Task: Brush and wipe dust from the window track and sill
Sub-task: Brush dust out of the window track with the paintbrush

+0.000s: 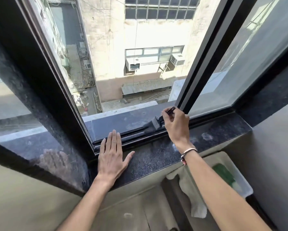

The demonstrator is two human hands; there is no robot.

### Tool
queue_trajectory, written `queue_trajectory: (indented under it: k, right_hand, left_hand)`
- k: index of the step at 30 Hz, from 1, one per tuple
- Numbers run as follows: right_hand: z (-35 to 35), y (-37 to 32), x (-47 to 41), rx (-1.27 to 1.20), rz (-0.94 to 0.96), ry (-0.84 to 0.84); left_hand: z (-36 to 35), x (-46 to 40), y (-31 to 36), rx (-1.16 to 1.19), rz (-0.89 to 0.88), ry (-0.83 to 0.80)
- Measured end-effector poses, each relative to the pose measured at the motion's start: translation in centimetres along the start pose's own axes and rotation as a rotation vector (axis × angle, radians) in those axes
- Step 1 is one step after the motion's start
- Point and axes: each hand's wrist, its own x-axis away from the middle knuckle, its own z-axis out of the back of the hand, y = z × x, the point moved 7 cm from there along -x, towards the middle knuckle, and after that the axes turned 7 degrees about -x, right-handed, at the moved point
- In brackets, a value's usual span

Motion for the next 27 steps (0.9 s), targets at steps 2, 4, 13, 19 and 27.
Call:
queue_trajectory:
  k: [2, 4, 13, 19, 27]
  right_hand:
    - [0.1, 0.4, 0.3, 0.134, 0.020, 0.011]
    - [1.2, 0.5, 0.1, 0.217, 0.074, 0.076]
    - [1.2, 2.2, 1.1, 0.051, -0.076, 0.050]
    - [10.9, 6.4, 3.2, -0.259, -0.314, 0.437]
    - [23.3, 21.6, 7.2, -0.926, -0.865, 0.918]
  left_hand:
    - [0.0, 0.0, -0.1, -0.003, 0.001, 0.010]
    - [0.1, 0.0, -0.1, -0.001, 0.008, 0.020]
    - [0.4, 0.1, -0.1, 0.015, -0.005, 0.015]
    - [2.5, -1.0, 2.6, 0.050, -0.086, 0.126]
    - [4.9, -2.3, 14.4, 0.078, -0.249, 0.270]
